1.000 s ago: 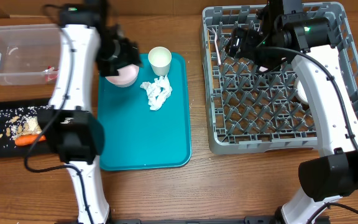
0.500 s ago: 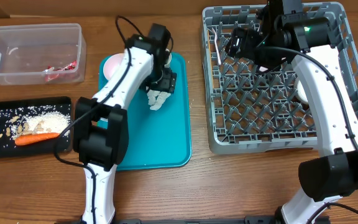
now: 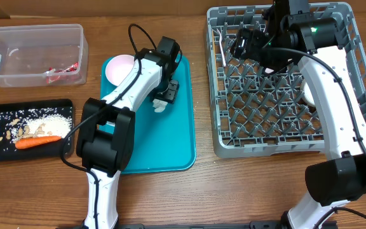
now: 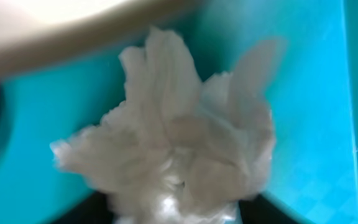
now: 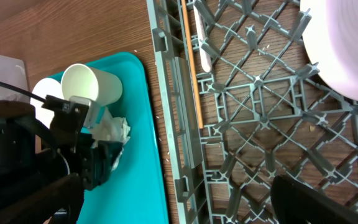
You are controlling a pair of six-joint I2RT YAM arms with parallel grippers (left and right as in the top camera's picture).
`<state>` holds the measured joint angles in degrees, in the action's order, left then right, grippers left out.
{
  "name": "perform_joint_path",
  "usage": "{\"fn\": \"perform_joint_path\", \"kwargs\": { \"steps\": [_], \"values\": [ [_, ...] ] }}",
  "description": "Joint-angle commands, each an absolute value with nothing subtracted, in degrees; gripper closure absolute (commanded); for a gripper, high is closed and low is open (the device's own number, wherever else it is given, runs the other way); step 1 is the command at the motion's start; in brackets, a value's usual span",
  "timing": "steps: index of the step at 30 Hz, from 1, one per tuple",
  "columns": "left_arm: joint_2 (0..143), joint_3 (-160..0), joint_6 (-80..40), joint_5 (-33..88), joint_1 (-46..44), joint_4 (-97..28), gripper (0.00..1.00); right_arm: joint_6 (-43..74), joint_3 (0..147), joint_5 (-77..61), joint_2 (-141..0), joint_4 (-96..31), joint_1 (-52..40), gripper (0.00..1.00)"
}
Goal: Sort waste into correct bins and load items into the dishwasher rack
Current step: 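Reach the left gripper back to the tray and grasp the white tissue, then carry the white tissue left and drop it into the clear bin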
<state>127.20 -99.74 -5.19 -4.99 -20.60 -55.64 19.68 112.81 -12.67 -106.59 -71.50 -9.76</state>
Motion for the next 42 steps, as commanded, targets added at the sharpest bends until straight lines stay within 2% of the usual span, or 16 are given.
{"fn": "perform_joint_path", "kwargs": {
  "steps": [1, 6, 14, 21, 30, 36, 42],
  "values": [
    [126.26, -97.06, -4.71, -5.96, -20.69, -56.27, 0.90, 19.97, 112.55, -12.45, -106.52, -71.18, -9.72, 0.00],
    [126.21, -97.08, -5.39, -5.96, -20.71, -58.22, 0.96, 19.97, 112.55, -12.45, -106.52, -71.18, -9.72, 0.00],
    [119.17, -100.99, -7.97, -5.93, -20.71, -64.07, 0.96, 19.97, 112.55, -12.45, -106.52, -71.18, -9.72, 0.00],
    [109.69, -101.06, -7.90, -5.96, -20.23, -63.20, 0.95, 19.97, 112.55, -12.45, -106.52, -71.18, -9.72, 0.00],
    [107.96, -102.06, -9.10, -6.81, -18.52, -60.10, 0.96, 19.97, 112.55, -12.45, -106.52, -71.18, -9.72, 0.00],
    [107.81, -110.54, -17.80, -11.05, -9.61, -57.71, 0.96, 19.97, 112.57, -12.45, -106.52, -71.18, -9.72, 0.00],
    [108.53, -111.11, -23.62, -10.87, 2.04, -47.46, 0.94, 19.99, 112.55, -12.45, -106.52, -71.18, -9.72, 0.00]
  ]
}}
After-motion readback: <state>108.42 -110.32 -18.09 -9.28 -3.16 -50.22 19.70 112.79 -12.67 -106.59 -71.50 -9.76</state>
